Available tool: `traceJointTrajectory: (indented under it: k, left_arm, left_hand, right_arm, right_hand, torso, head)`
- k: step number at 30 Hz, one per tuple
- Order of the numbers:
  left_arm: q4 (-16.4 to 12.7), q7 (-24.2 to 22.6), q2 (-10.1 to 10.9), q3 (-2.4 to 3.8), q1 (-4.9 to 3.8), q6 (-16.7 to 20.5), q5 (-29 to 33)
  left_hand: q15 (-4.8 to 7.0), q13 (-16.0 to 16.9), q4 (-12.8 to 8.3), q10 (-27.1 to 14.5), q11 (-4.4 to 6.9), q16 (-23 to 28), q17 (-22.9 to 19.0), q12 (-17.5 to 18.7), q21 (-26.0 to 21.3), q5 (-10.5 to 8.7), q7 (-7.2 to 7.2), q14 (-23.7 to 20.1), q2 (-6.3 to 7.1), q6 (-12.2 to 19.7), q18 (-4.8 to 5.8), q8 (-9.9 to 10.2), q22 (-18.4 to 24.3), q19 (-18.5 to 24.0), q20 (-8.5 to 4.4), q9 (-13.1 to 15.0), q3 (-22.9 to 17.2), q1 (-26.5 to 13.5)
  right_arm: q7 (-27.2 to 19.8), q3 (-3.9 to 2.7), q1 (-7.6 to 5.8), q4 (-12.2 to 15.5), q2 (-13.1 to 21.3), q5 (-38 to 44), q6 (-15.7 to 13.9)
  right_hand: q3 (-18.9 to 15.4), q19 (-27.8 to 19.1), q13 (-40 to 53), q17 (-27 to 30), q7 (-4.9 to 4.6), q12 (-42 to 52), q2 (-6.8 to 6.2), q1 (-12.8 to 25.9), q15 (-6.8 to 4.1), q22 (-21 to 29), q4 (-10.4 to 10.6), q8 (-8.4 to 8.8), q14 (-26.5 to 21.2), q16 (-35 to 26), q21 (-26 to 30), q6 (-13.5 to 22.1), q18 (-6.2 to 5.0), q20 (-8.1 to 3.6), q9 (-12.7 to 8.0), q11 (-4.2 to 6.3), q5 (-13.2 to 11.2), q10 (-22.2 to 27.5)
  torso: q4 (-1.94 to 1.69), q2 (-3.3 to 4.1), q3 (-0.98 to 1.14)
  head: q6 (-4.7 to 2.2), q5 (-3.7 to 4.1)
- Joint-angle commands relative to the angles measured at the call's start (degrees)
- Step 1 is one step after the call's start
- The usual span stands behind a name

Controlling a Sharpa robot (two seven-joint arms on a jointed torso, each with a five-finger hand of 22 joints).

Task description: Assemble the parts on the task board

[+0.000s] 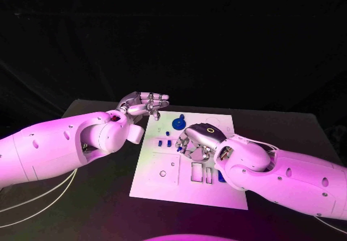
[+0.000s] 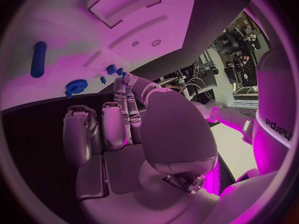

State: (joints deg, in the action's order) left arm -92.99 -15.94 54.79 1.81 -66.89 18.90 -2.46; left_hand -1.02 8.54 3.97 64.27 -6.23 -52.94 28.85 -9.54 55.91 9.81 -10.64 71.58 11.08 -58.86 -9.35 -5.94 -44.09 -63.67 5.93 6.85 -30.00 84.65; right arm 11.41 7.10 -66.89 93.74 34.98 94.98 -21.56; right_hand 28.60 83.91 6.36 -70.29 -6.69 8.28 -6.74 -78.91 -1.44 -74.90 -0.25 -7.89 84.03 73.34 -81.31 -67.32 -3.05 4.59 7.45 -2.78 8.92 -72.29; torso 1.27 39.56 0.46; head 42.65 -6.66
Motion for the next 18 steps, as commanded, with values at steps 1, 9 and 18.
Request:
traceJointTrajectory:
  k: [1,9,18]
  left_arm:
    - [-0.6,-0.1,-0.2,0.01,-0.01,-0.8,0.4]
    - [-0.9,0.0,-0.3,0.0,-0.01,-0.7,0.4]
    - [-0.9,0.2,-0.3,-0.01,-0.01,-0.8,0.4]
  left_hand:
    - [-0.06,0.0,-0.3,-0.5,-0.03,0.1,-0.1,-0.3,-0.2,0.06,0.09,-0.3,-0.37,0.4,-0.55,0.1,0.0,0.5,0.01,-0.1,0.0,0.2]
    - [-0.08,0.0,-0.3,-0.6,-0.05,0.0,-0.1,-0.3,-0.2,0.06,0.07,-0.3,-0.37,0.4,-0.54,0.1,0.0,0.5,0.03,-0.1,0.1,0.2]
    - [-0.13,0.0,-0.4,-0.8,-0.12,0.0,-0.1,-0.3,-0.3,0.06,0.01,-0.4,-0.35,0.6,-0.55,0.1,0.1,0.5,0.07,-0.1,0.1,0.1]
  right_arm:
    - [-1.4,0.15,0.75,-0.9,-1.0,-0.2,1.8]
    - [-1.7,0.44,2.61,-2.8,-3.0,-0.4,3.2]
    - [-2.0,0.55,3.29,-4.1,-3.9,-0.4,4.0]
  right_hand:
    - [-0.4,1.3,0.0,-0.1,0.17,-0.3,0.12,0.7,-0.26,-10.1,-0.1,-0.39,2.8,0.4,-0.3,-0.3,0.91,-0.14,0.6,0.09,0.2,-0.3]
    - [-0.5,1.3,0.0,0.0,0.14,-0.4,0.16,0.9,-0.23,-10.2,0.0,-0.34,2.8,0.4,-0.3,-0.2,0.91,-0.12,0.6,0.05,0.3,-0.2]
    - [-0.7,1.4,0.1,-0.1,0.15,-0.5,0.23,1.1,-0.2,-10.2,0.1,-0.33,2.8,0.5,-0.3,-0.1,0.93,-0.1,0.6,0.03,0.1,-0.2]
  torso:
    - [0.02,-0.04,-0.01]
    - [0.07,0.0,0.08]
    - [0.06,-0.06,0.03]
  head:
    - [0.54,-0.48]
    - [0.77,-0.53]
    - [1.3,-0.97]
